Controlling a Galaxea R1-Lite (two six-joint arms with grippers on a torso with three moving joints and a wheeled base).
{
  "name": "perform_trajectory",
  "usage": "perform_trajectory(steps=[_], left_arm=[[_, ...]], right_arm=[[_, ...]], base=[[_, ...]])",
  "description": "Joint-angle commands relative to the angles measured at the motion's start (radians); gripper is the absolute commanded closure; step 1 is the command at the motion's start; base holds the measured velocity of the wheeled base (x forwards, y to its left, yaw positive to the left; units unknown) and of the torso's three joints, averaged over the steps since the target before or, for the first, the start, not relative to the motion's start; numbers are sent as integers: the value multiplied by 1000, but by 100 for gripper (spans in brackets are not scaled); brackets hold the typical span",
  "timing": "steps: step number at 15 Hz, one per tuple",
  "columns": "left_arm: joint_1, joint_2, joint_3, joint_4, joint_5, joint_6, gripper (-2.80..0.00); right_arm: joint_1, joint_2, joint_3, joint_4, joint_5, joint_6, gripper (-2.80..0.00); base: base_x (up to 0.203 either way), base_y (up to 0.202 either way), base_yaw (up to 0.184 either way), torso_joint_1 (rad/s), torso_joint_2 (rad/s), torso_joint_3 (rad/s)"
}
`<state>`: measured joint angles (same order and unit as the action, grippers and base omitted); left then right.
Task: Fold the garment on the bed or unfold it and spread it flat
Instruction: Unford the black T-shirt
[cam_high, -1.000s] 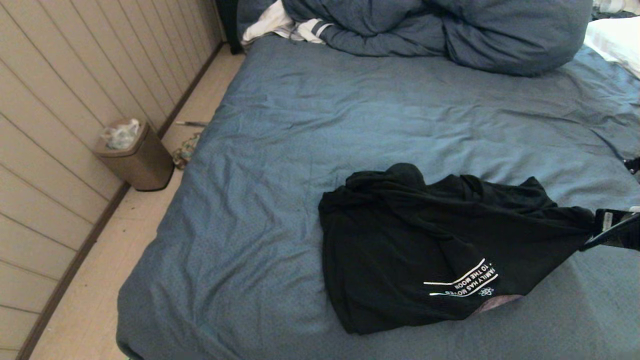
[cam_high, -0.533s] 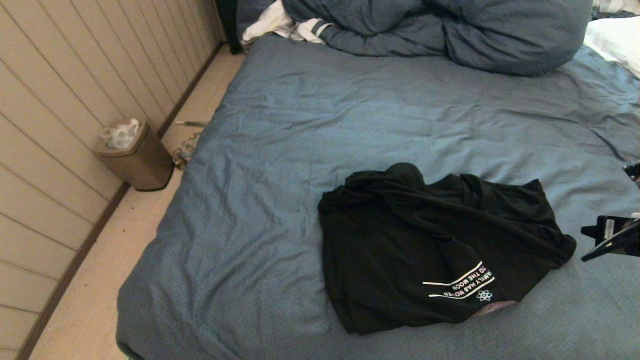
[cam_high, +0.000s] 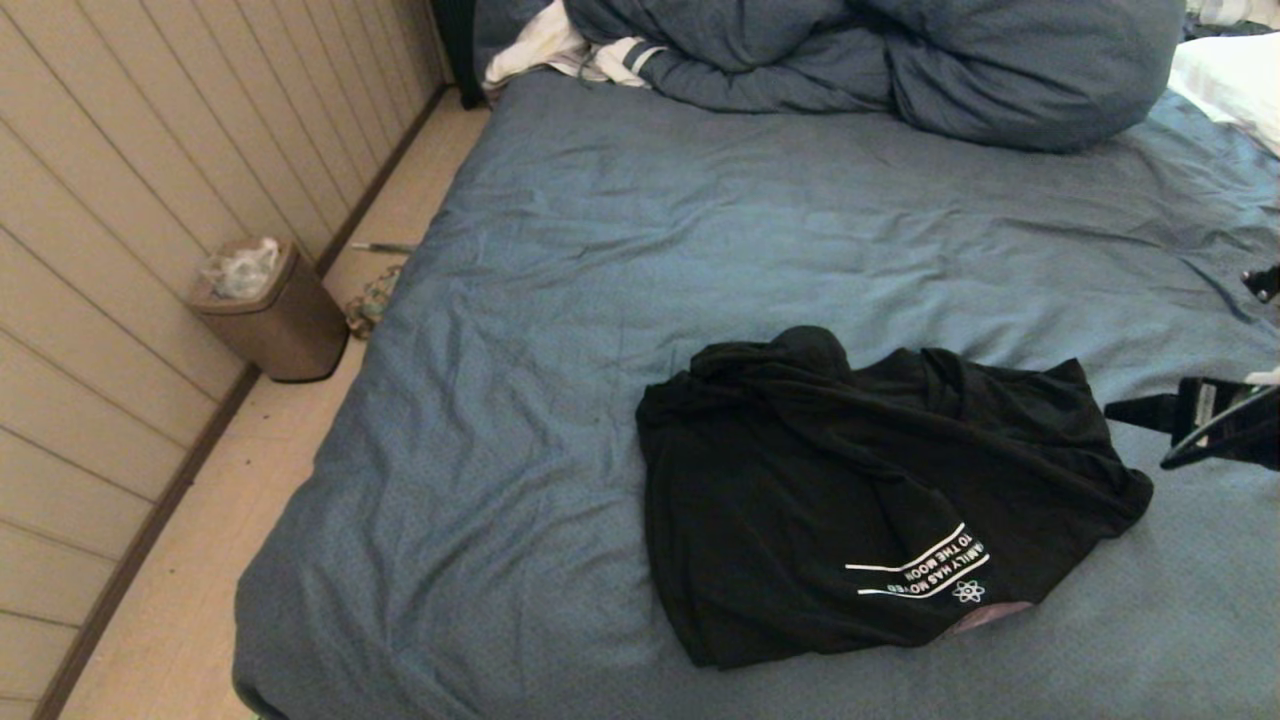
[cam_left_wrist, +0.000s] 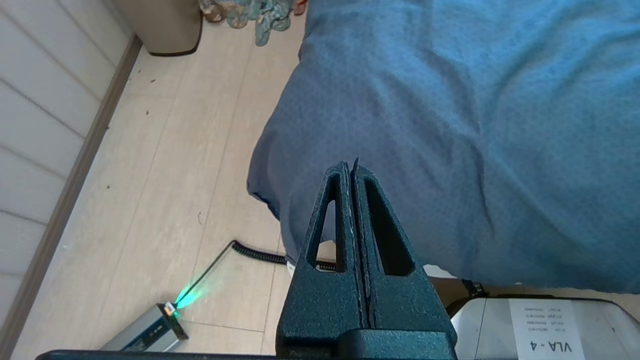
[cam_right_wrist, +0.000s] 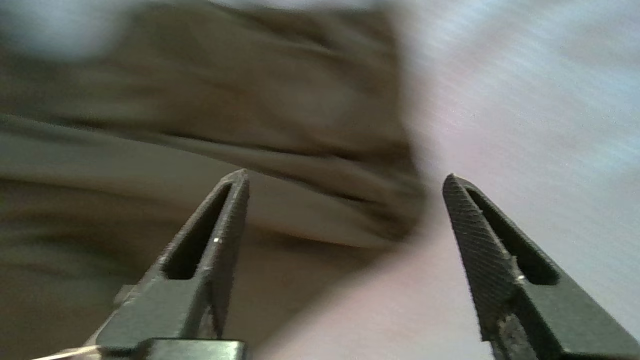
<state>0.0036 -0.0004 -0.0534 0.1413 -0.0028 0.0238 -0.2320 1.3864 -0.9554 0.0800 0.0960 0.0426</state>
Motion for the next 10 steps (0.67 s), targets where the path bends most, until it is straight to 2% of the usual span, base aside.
perform_trajectory(steps=[1,3,5,8,10], left_arm=[[1,18,-18,0,7,-5,0],[1,151,-116,-2,3,-47,0],[1,371,-247,-4,-26,-105,0],[-1,733,-460,-6,-162,-156,0],[-40,966,-592,-20,-240,-204,0]], right_arm=[[144,11,-167,144,16,92,0],[241,67,-287,225,30,143,0],[313,117,-388,306,37,155,0],[422,230,-548,414,41,160,0],[490,314,-663,489,40,159,0]], base=[[0,0,0,0,0,0],[0,0,0,0,0,0],[0,0,0,0,0,0],[0,0,0,0,0,0],[0,0,0,0,0,0]])
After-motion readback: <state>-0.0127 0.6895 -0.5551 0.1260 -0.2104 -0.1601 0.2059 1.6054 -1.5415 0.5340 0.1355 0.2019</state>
